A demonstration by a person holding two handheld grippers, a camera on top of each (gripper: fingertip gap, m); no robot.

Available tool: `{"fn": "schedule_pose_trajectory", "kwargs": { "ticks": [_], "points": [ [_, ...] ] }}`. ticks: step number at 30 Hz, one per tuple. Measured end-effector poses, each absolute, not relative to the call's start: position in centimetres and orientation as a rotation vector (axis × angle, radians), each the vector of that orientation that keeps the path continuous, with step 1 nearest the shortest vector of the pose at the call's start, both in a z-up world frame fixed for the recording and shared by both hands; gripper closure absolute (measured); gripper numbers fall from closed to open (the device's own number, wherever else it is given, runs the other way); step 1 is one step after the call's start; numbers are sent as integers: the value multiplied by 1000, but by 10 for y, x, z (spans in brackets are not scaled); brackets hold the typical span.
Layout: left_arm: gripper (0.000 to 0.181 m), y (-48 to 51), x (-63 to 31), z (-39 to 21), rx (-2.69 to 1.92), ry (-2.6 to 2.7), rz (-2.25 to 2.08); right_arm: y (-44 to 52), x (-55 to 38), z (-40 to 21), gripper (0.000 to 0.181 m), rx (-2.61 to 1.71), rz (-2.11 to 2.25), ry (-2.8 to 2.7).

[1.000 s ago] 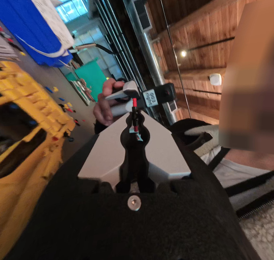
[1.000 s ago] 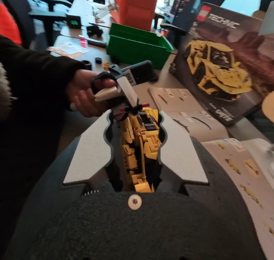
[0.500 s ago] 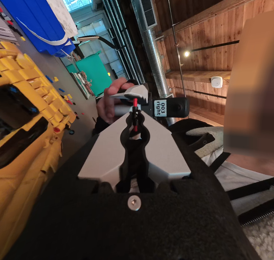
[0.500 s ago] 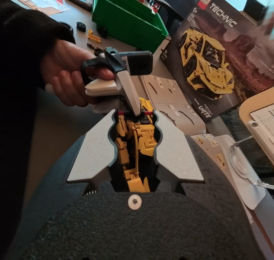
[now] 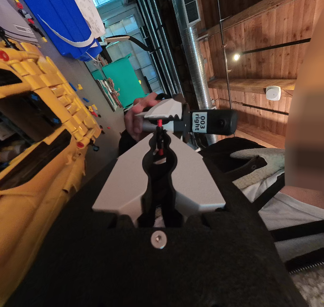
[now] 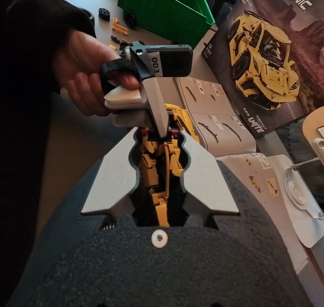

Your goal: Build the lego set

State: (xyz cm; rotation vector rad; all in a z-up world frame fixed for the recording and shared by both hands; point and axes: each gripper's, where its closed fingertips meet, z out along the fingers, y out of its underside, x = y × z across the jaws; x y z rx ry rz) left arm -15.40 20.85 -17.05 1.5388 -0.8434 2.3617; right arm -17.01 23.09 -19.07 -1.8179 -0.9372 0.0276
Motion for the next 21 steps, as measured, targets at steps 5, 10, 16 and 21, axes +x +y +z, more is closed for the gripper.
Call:
{"fn": "schedule_pose_trajectory", "kwargs": {
  "ticks": [5, 10, 16, 21],
  "points": [
    [175, 215, -152, -169, 1581, -865, 2383, 237, -170, -188, 139, -1808, 88, -822],
    [175, 240, -156, -169, 1702, -904, 2426, 249, -160, -178, 122, -1791, 159, -678],
    [175, 329, -181, -165, 2217, -1008, 2603, 259, -130, -156, 144, -1632, 389, -337],
    [174, 392, -211, -166, 2506, -640, 2734, 251, -104, -142, 155, -1508, 612, -149]
  ]
}}
